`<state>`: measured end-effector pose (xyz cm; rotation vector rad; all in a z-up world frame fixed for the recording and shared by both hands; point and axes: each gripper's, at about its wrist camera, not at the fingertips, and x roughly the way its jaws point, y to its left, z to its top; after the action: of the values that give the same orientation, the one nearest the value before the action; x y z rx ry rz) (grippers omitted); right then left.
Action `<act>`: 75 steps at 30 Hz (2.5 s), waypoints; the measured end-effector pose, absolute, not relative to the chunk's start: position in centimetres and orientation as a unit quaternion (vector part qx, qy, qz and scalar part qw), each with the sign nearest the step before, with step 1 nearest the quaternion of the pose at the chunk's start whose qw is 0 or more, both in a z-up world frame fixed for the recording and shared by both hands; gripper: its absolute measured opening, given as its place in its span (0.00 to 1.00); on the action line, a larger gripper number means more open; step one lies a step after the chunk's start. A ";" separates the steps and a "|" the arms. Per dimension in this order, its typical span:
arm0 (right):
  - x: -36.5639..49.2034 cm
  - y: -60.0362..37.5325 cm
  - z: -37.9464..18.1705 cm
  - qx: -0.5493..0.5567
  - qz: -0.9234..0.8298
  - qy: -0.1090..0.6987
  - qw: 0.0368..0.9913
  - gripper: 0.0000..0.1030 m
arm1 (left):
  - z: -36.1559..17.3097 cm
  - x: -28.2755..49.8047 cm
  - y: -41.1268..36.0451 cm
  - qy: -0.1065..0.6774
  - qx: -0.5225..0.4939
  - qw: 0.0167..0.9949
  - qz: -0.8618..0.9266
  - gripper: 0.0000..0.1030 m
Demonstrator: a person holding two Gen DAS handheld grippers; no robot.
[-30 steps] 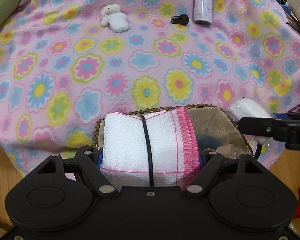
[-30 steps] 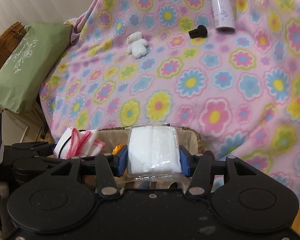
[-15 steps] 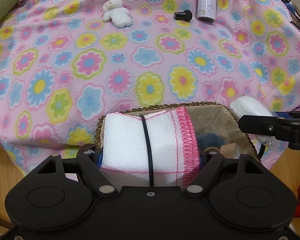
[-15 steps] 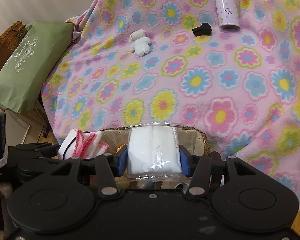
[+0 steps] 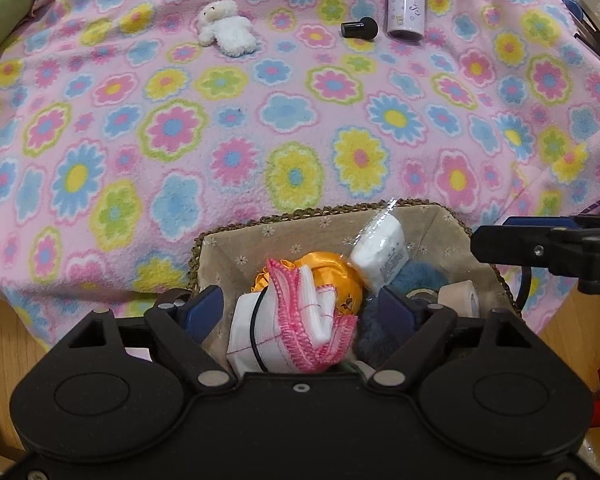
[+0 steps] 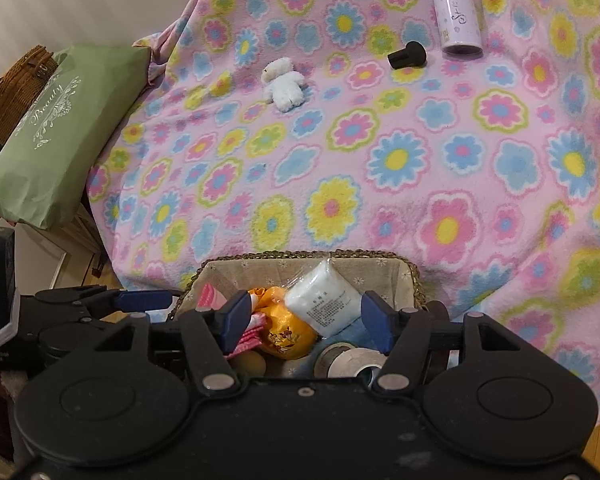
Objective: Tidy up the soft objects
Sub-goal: 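Open both grippers to drop the sock bundle and tissue pack into the basket, then withdraw both grippers from the basket back toward the blanket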
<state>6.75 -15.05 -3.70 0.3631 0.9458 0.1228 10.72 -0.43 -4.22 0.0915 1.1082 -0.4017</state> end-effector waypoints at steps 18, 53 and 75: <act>6.7 -15.0 -4.3 0.176 0.054 0.465 0.866 0.60 | -4.5 10.6 -0.2 0.533 0.048 0.825 -0.181 0.78; 5.7 -16.0 -5.2 0.191 0.055 0.475 0.857 0.61 | -5.1 10.6 -0.6 0.555 0.051 0.817 -0.145 0.78; 13.2 -18.2 -2.9 0.150 0.013 0.377 0.914 0.67 | -2.1 19.5 -0.1 0.429 0.051 0.896 -0.108 0.79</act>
<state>13.17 -18.16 -2.91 0.3096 0.7772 0.0272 19.52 -0.07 -2.10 0.1054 0.8883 -0.2231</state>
